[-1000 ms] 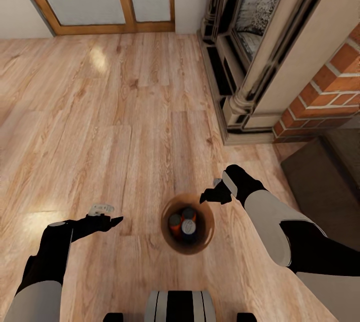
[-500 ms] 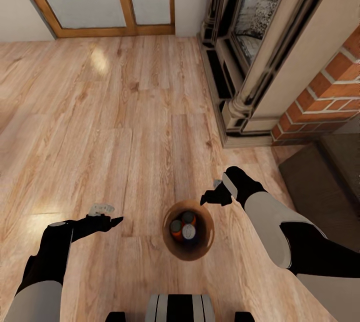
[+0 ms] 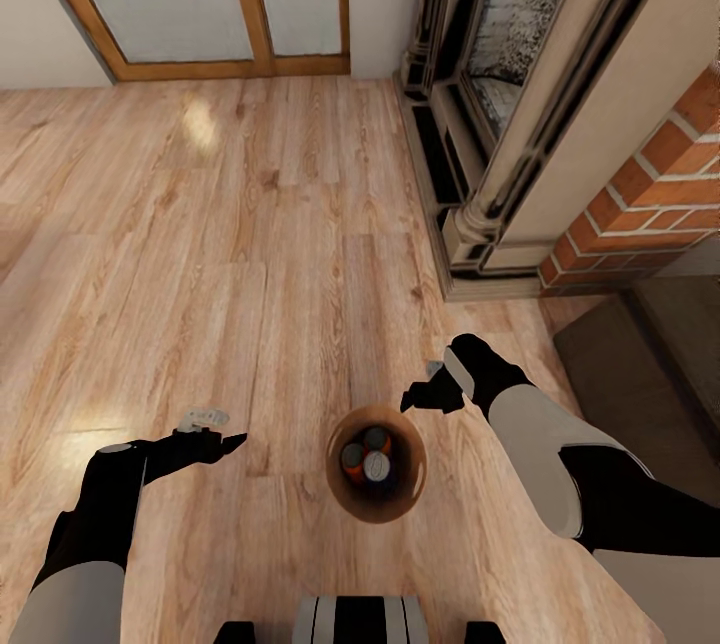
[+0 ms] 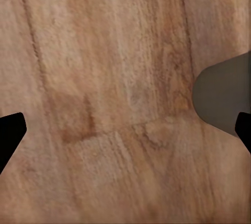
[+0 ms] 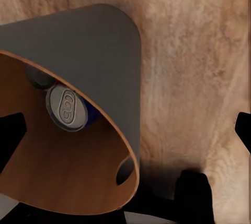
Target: Put the three can of soda from the living room inside the tash can in the kitchen.
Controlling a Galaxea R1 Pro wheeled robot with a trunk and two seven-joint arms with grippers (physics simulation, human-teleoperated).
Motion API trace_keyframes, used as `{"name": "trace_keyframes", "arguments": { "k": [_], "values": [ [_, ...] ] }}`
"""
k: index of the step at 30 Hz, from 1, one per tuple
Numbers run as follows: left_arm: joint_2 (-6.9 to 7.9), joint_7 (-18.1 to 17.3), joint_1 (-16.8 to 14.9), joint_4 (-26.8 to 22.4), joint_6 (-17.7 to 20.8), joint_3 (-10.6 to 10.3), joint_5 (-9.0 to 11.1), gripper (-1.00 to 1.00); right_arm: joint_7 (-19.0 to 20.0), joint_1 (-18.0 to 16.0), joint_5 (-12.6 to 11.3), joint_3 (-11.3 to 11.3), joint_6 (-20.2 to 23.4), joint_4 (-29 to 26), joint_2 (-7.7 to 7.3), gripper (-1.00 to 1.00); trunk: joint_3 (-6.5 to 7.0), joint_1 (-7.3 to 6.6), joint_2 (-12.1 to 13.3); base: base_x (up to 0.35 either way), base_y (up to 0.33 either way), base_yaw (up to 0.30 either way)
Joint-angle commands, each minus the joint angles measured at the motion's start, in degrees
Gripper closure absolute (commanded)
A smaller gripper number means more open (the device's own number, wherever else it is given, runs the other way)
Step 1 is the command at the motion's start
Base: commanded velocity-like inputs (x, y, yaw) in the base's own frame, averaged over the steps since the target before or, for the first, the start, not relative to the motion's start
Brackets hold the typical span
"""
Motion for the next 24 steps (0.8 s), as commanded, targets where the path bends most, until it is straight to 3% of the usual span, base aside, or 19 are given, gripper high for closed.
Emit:
{"name": "trace_keyframes", "arguments": {
  "k": [1, 24],
  "values": [
    [0.00, 0.00, 0.00, 0.00, 0.00, 0.00, -0.01, -1.00, -0.13, 0.01, 0.01, 0.11, 0.00, 0.03, 0.01, -1.00, 0.18, -0.22, 0.42, 0.000, 0.000, 0.000],
    [0.00, 0.66, 0.00, 0.00, 0.00, 0.00, -0.05, -1.00, -0.39, 0.95, 0.01, 1.10, -1.10, 0.25, -0.10, -1.00, 4.31, -5.28, 9.64, 0.000, 0.000, 0.000]
  ]
}}
